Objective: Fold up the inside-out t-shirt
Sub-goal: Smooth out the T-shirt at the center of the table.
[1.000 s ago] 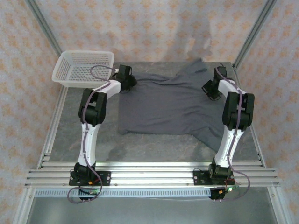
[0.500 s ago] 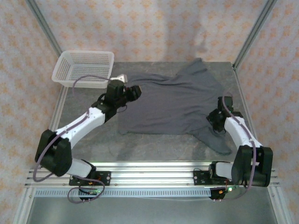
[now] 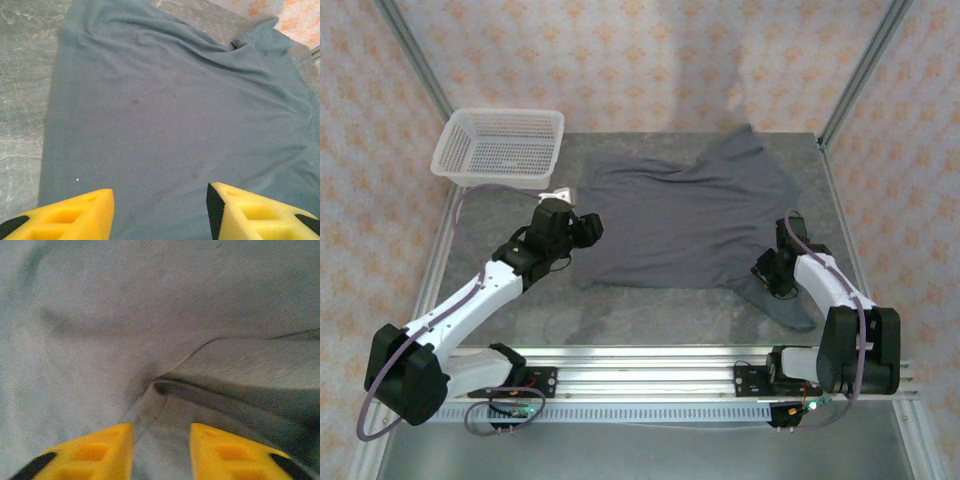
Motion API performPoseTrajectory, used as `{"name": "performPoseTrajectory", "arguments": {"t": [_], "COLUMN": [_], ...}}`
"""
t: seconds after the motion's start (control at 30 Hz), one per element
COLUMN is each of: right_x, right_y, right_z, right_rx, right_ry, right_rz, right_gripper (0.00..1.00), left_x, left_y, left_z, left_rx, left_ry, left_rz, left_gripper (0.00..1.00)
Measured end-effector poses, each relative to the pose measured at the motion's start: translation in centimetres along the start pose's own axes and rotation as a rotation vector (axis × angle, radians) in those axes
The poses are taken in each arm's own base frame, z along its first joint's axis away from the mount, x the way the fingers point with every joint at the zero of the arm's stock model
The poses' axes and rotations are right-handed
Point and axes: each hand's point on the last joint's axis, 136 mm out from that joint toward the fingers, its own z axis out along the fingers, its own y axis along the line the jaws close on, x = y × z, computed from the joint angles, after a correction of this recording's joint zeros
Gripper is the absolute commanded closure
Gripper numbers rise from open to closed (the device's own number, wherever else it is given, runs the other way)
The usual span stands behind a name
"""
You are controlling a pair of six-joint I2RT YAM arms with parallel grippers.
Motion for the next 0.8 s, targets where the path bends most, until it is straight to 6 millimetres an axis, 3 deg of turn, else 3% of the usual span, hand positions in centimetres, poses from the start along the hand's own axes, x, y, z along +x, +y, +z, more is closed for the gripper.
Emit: {"name": "performPoseTrajectory", "arguments": {"t": [0.23,0.3,0.4,0.57,0.6,0.7,0.8], "right_x": [4.1,5.8,7.0,2.8,1.7,-0.9,-2.1], "right_y": [1.0,1.2,0.7,0.1,-0.4,-2.9,-5.9], "right_z": [-0.5,-1.1,-2.8,-6.7,-7.0,-7.2,-6.2], "right_rx": [-0.094,-0.127,-0.137,-0.098,-0.08,-0.003,0.066], "right_ry": [0.098,0.122,0.115,-0.135,-0.181,-0.269,-0.295], "right_rz": [-0.063,-0.1,-0.12,-0.051,-0.008,0.14,0.281], "right_gripper": [0.83,0.8,0.63,0.6,0.53,0.45,0.4], "left_x": [0.6,0.7,0.6,1.2,1.6,2.9,3.7], "left_y": [0.7,0.8,0.8,1.3,1.8,4.0,6.5], "left_z": [0.8,0.8,0.9,1.4,1.6,1.6,1.2], "left_rx": [-0.035,-0.039,-0.039,-0.063,-0.091,-0.197,-0.265], "left_ry": [0.022,0.023,0.022,0.043,0.058,0.097,0.099], "left_rz": [0.004,0.004,0.004,0.001,-0.006,-0.036,-0.102], "left_gripper": [0.48,0.48,0.47,0.5,0.52,0.52,0.52]}}
